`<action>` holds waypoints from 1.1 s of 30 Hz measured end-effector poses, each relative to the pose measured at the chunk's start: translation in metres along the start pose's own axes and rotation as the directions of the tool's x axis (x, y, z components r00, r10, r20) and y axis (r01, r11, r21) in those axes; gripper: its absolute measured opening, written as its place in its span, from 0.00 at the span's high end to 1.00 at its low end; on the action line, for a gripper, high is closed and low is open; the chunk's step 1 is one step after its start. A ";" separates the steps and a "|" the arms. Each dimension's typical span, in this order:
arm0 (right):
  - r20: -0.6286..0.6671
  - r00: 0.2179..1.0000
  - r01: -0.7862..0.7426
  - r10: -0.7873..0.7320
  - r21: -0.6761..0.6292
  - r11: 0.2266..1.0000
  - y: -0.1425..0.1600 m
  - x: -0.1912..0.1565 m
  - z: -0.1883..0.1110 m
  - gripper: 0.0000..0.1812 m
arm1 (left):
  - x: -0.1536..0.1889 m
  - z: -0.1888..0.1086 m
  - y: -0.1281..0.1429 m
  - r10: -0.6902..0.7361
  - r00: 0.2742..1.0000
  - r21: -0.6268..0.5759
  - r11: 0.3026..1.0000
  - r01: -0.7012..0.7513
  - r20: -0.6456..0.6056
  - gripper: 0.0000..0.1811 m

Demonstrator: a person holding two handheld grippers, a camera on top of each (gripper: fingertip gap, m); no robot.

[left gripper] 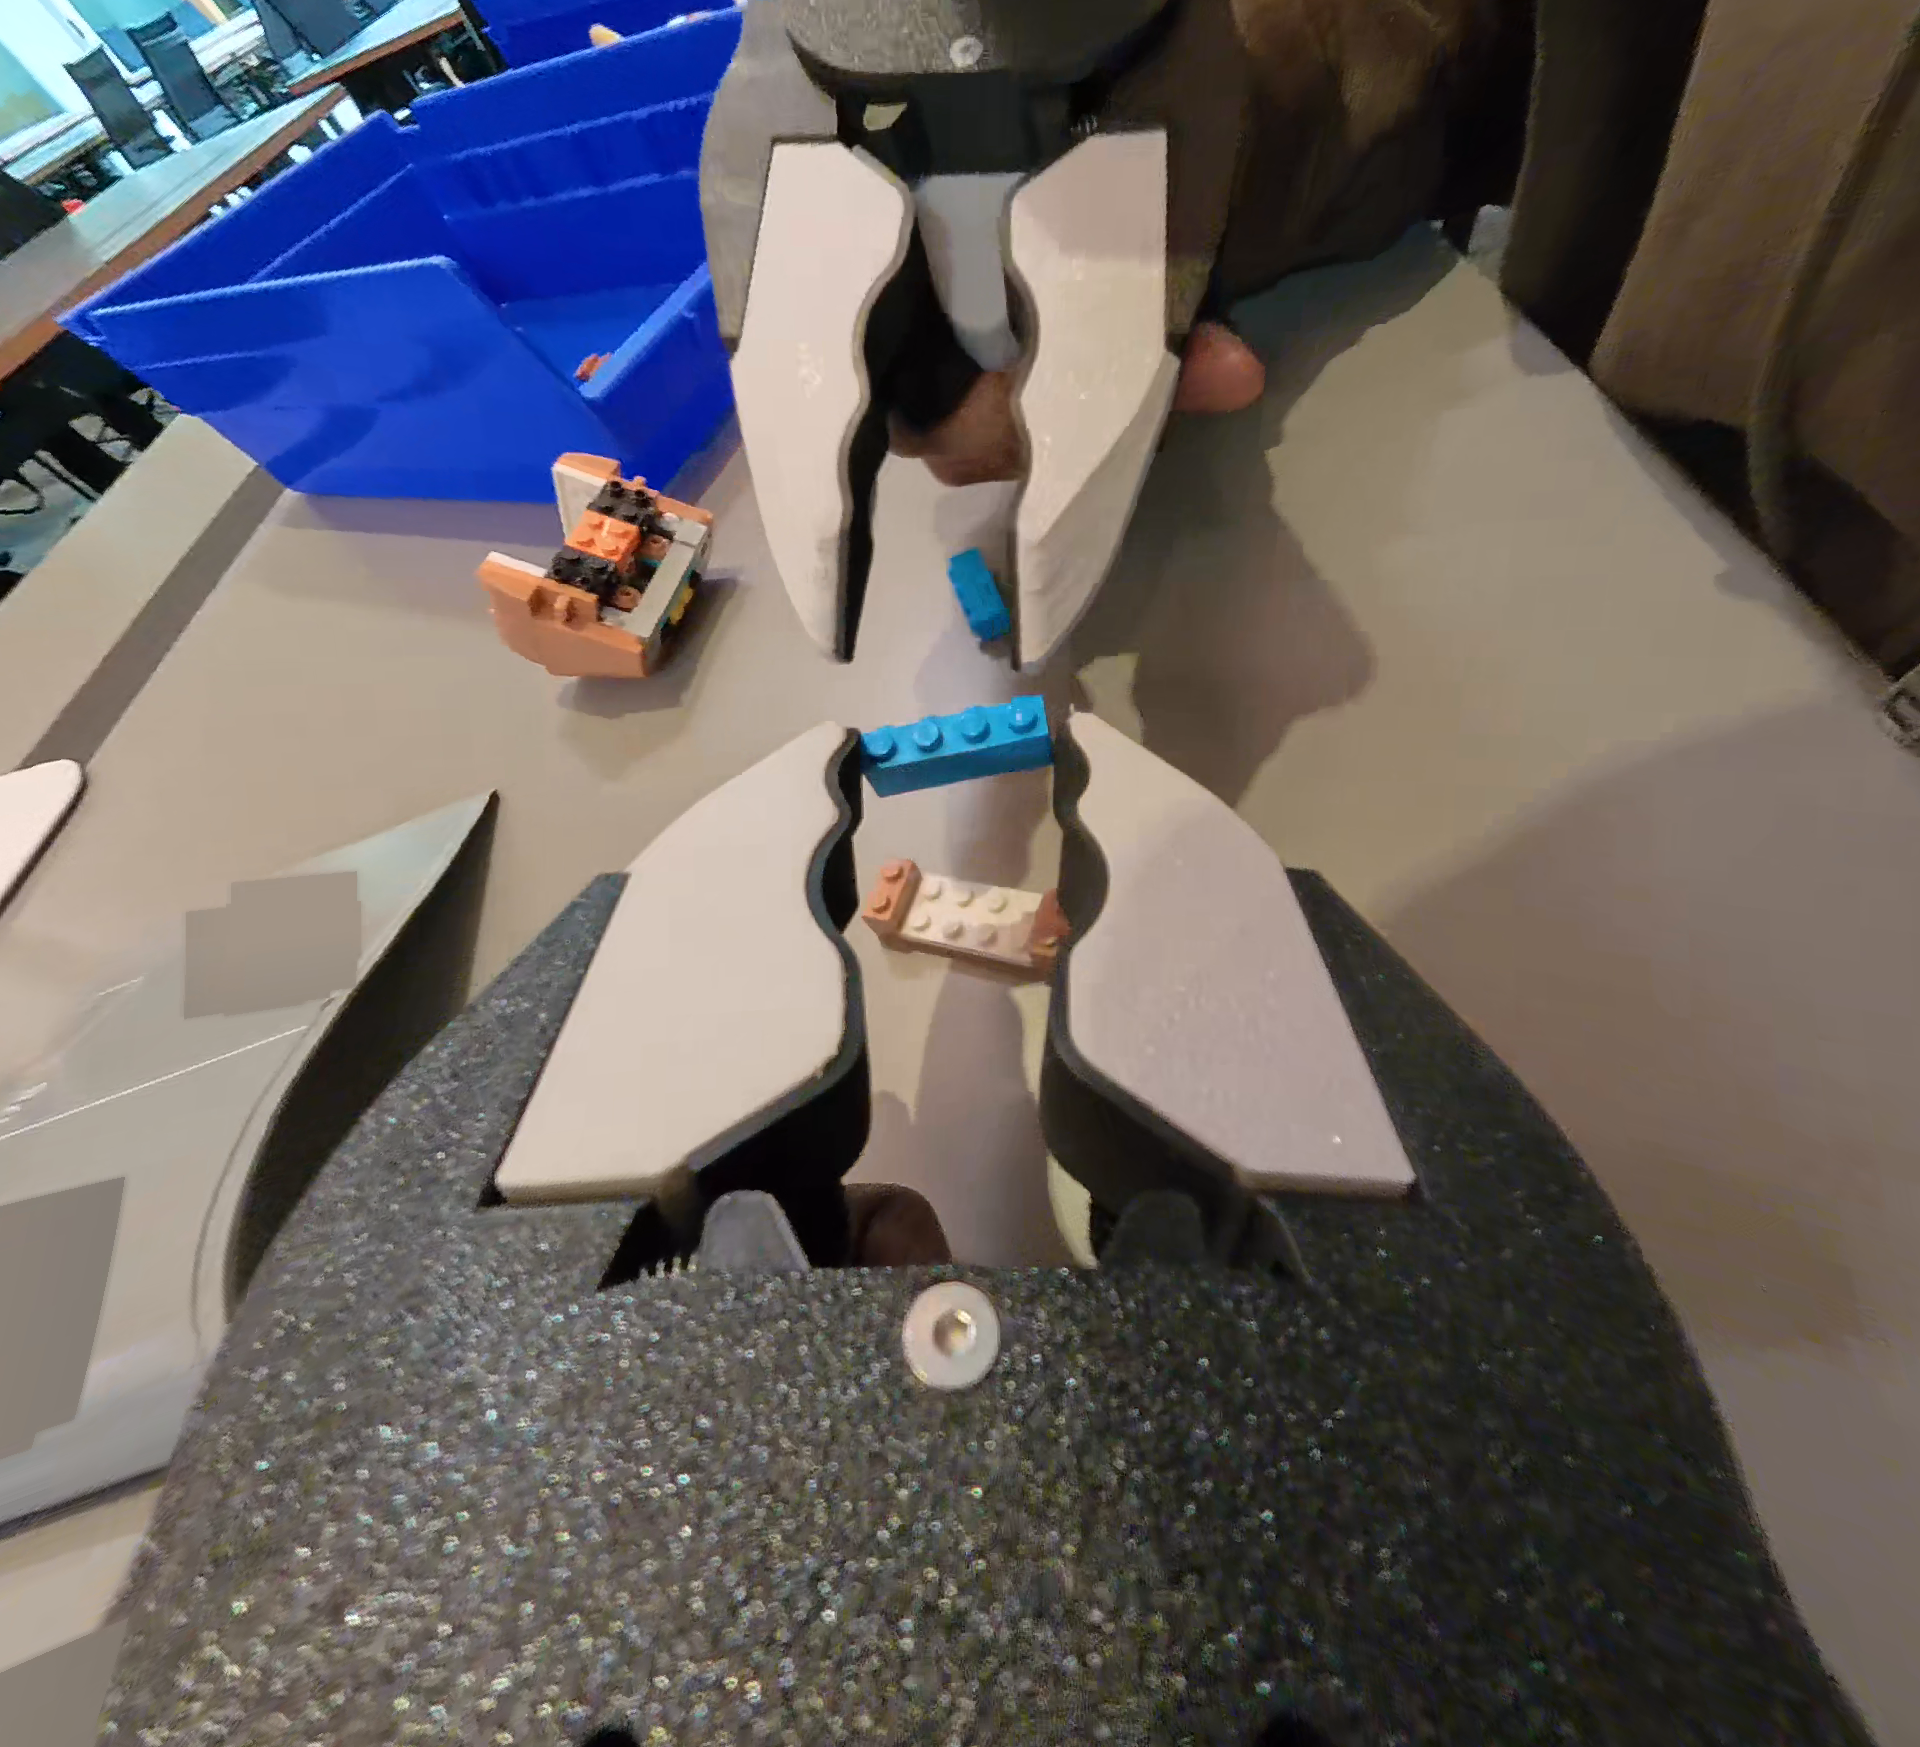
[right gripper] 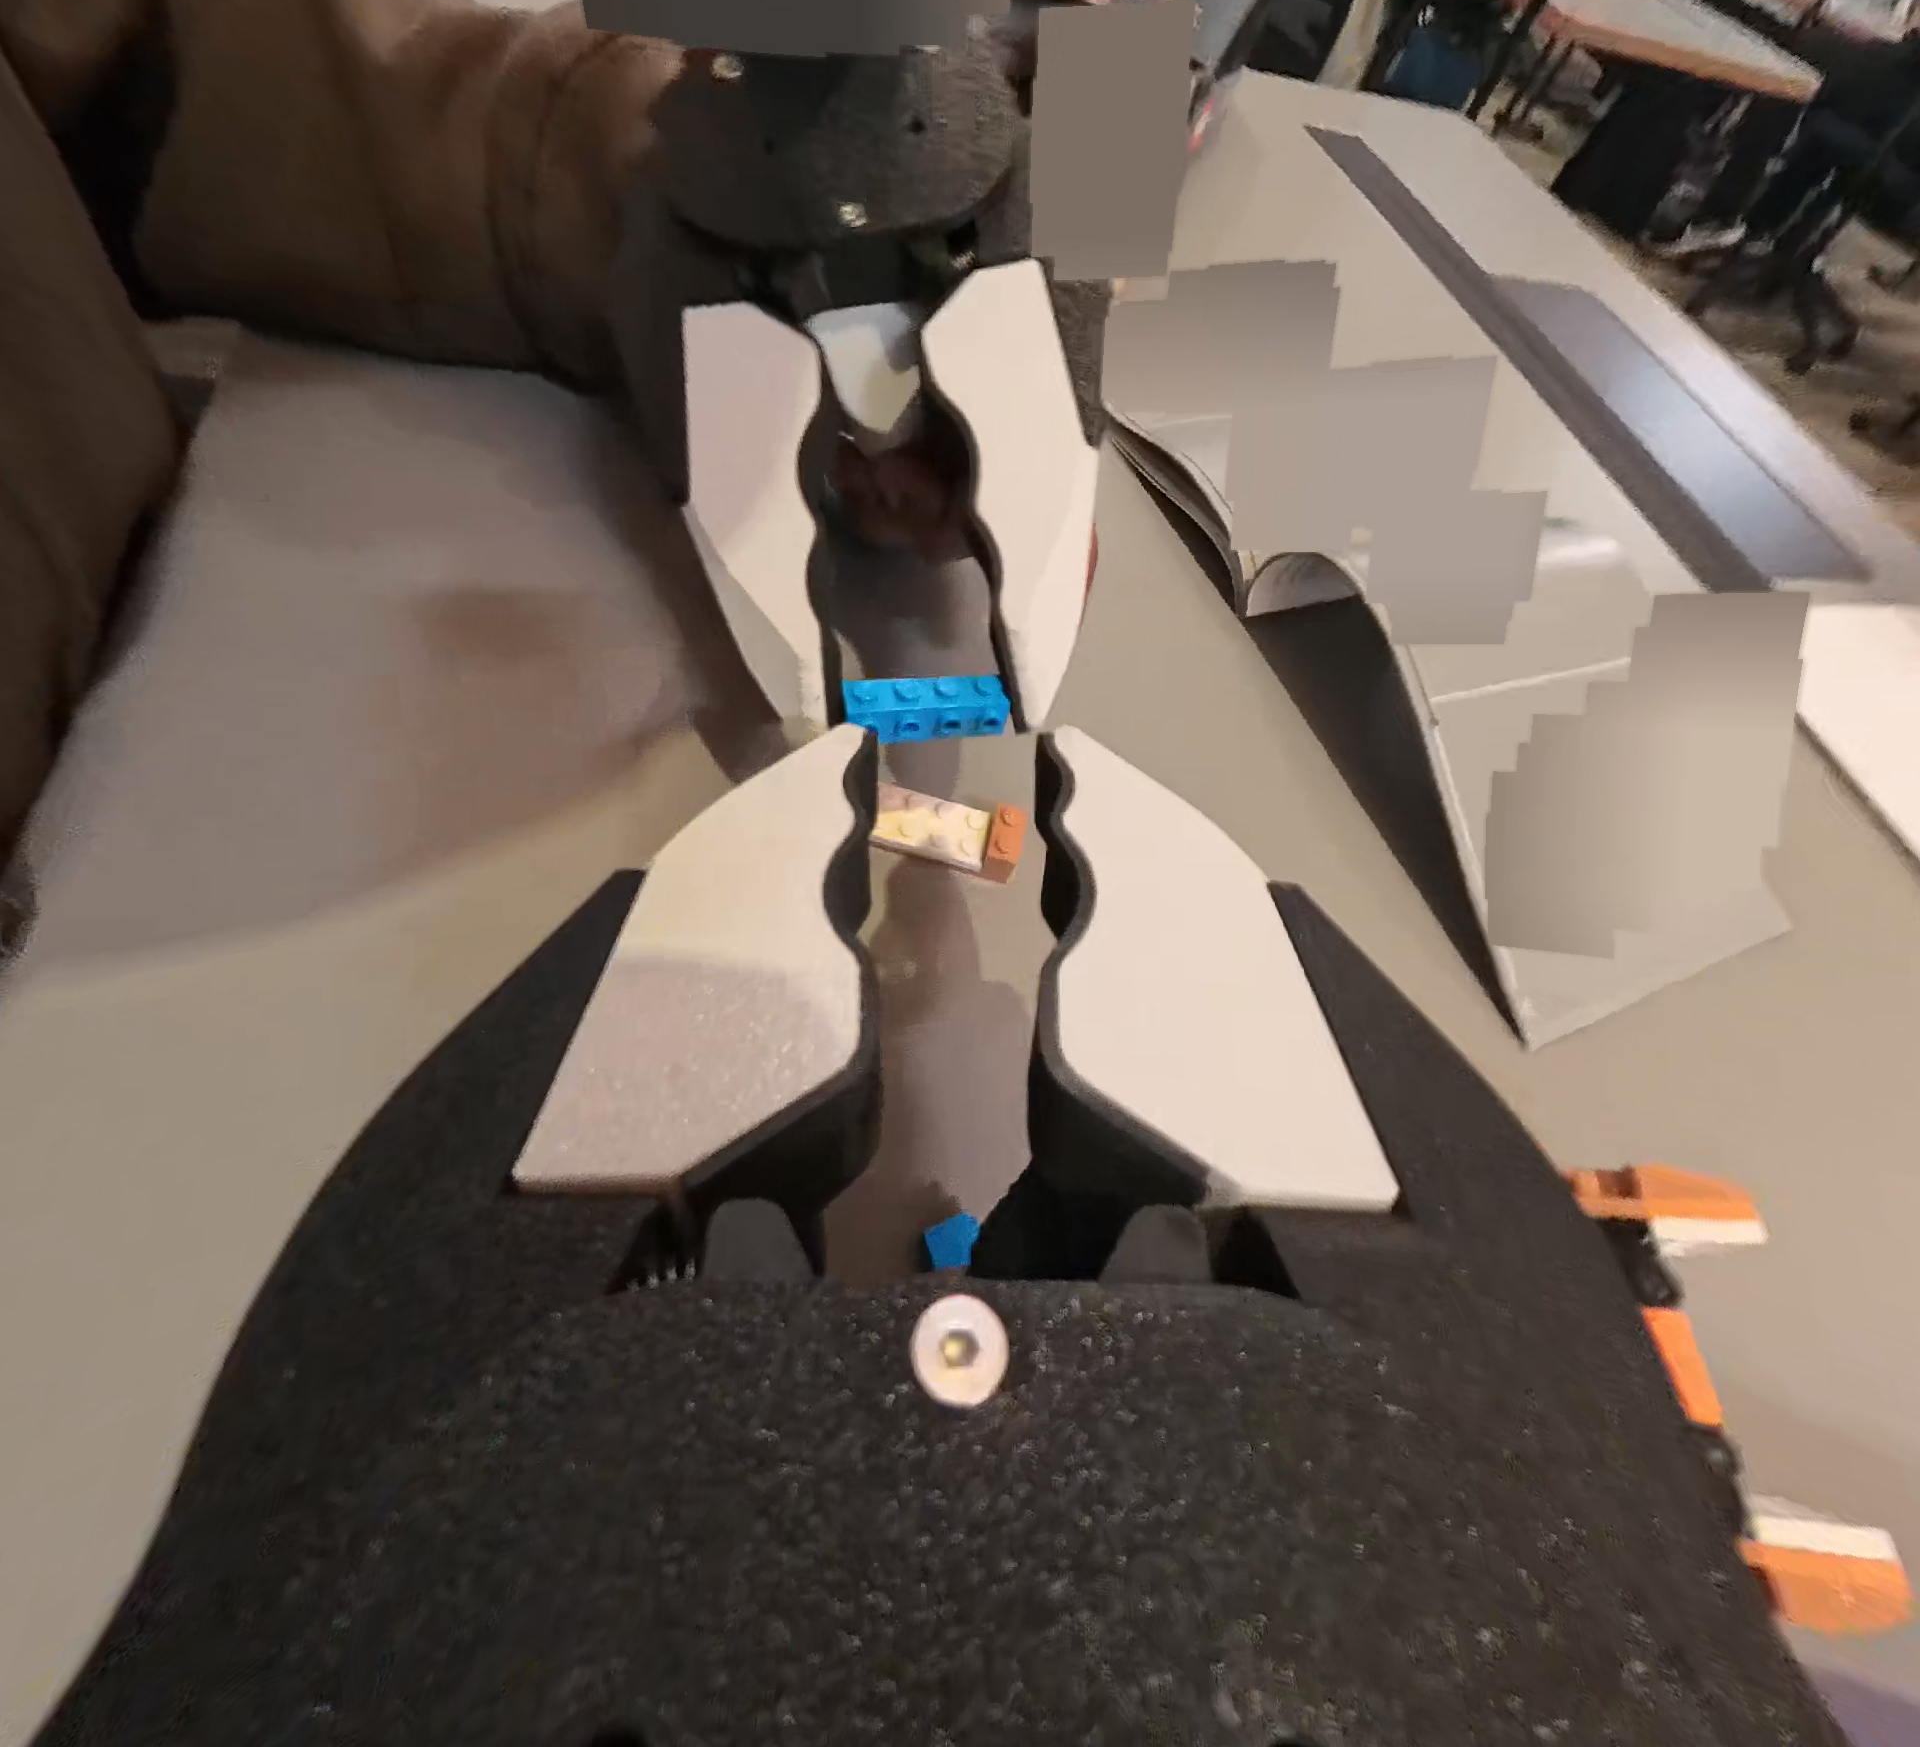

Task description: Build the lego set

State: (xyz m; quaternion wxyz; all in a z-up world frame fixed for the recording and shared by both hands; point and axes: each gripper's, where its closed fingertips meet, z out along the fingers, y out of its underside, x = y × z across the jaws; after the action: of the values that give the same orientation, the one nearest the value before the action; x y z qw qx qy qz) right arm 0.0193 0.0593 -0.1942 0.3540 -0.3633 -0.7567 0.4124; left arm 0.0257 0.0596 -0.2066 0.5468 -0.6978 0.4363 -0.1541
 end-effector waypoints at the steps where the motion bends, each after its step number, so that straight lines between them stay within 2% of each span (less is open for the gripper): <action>1: -0.008 0.998 0.066 -0.066 -0.010 0.998 0.001 -0.002 0.001 0.84 | 0.002 0.000 -0.001 -0.008 1.000 0.003 1.000 0.008 -0.013 0.81; 4: -0.012 0.969 0.245 -0.246 -0.064 0.967 0.011 -0.009 0.005 0.84 | 0.005 0.000 -0.002 -0.012 0.999 0.012 1.000 0.012 -0.032 0.81; 9: -0.027 0.917 0.396 -0.397 -0.049 0.917 0.010 -0.018 0.009 0.84 | 0.013 0.002 0.001 -0.010 0.997 -0.017 1.000 0.008 -0.081 0.80; 15: -0.113 0.781 0.616 -0.614 -0.020 0.788 -0.002 -0.019 0.007 0.84 | 0.018 0.003 0.003 -0.041 0.991 -0.042 0.998 0.036 -0.129 0.81; 18: -0.115 0.701 0.704 -0.704 -0.051 0.709 0.000 -0.020 0.008 0.85 | 0.020 0.003 0.004 -0.036 0.988 -0.063 0.998 0.027 -0.149 0.81; 26: -0.056 0.584 0.804 -0.810 -0.093 0.587 0.008 -0.030 0.015 0.91 | 0.029 0.004 0.005 -0.035 0.977 -0.115 0.993 0.011 -0.213 0.81; 33: -0.107 0.571 0.805 -0.814 -0.120 0.581 0.005 -0.024 0.013 0.93 | 0.022 -0.002 0.006 -0.075 0.977 -0.093 0.994 0.057 -0.200 0.80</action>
State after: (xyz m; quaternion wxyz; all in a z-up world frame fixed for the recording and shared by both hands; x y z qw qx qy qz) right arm 0.0214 0.0359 -0.2093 0.5486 -0.0173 -0.8216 0.1541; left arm 0.0346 0.0410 -0.2168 0.4631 -0.7155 0.4729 -0.2236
